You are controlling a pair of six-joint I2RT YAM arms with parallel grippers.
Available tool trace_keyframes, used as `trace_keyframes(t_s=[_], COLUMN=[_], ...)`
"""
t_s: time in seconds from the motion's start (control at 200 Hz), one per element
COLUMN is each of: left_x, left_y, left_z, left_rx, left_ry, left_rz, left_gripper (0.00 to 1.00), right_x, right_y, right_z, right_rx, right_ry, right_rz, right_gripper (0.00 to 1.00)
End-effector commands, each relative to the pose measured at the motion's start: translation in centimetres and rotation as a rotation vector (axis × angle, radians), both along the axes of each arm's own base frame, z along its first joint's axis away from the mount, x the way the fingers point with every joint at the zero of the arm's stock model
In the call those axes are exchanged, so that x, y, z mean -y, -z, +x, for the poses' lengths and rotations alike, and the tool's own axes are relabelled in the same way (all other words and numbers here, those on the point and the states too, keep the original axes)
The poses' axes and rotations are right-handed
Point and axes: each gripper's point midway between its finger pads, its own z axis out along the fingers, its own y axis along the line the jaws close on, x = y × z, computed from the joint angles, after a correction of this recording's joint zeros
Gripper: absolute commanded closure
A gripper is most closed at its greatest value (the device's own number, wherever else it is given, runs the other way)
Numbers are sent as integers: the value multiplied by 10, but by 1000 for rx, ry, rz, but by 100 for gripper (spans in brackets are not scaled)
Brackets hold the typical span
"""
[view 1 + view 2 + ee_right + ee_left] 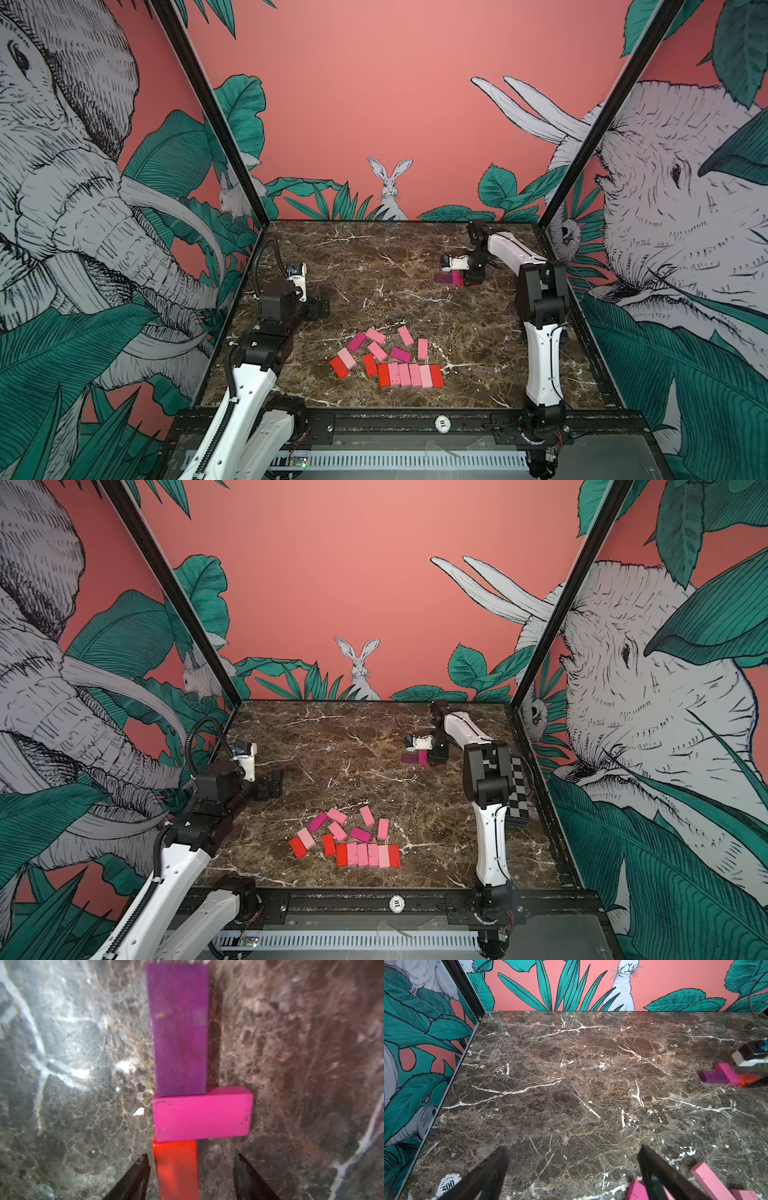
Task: Assemble the letter t with building blocks
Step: Assemble the building block at the center of the board, then pick up the building block from the center of the board.
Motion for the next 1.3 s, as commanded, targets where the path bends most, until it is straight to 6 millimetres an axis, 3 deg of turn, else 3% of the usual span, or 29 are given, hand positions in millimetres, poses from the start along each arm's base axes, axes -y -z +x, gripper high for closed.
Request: trace_keyframes(t_s=[0.0, 0.245, 0.46, 0.565, 0.63, 0.65, 0.665, 0.685, 1.045, 1.15, 1.21, 1.23, 1.29], left_x=[-1, -3, -5, -8, -9, -9, -9, -9, -8, -7, -7, -7, -7], left_y=[1, 1, 3, 3, 3, 3, 3, 3, 6, 8, 8, 8, 7], left_z=[-1, -1, -1, 0, 0, 0, 0, 0, 3, 3, 4, 4, 4], left_rx=[-16, -18, -23, -26, -25, -27, -27, -26, -35, -41, -42, -42, -40], left_ry=[-9, -21, -34, -45, -51, -52, -53, -51, -48, -48, -48, -48, -49], left_rz=[0, 2, 6, 13, 17, 18, 17, 17, 17, 17, 17, 17, 17], left_gripper=[1, 1, 1, 1, 1, 1, 1, 1, 1, 1, 1, 1, 1], right_x=[-7, -16, -29, -35, -39, -41, -43, -45, -61, -53, -54, -53, -52], right_y=[-48, -93, -143, -157, -161, -161, -160, -161, -172, -172, -161, -170, -166], right_z=[6, 6, 6, 0, -6, -10, -11, -14, -65, -76, -88, -93, -102], right_rx=[76, 158, 207, 194, 176, 166, 159, 155, 143, 166, 122, 145, 175], right_ry=[32, 101, 276, 381, 436, 443, 452, 464, 716, 792, 791, 788, 802], right_rz=[74, 163, 303, 349, 382, 391, 398, 411, 491, 452, 423, 434, 407], right_gripper=[34, 17, 18, 18, 21, 16, 4, 2, 2, 2, 2, 2, 2])
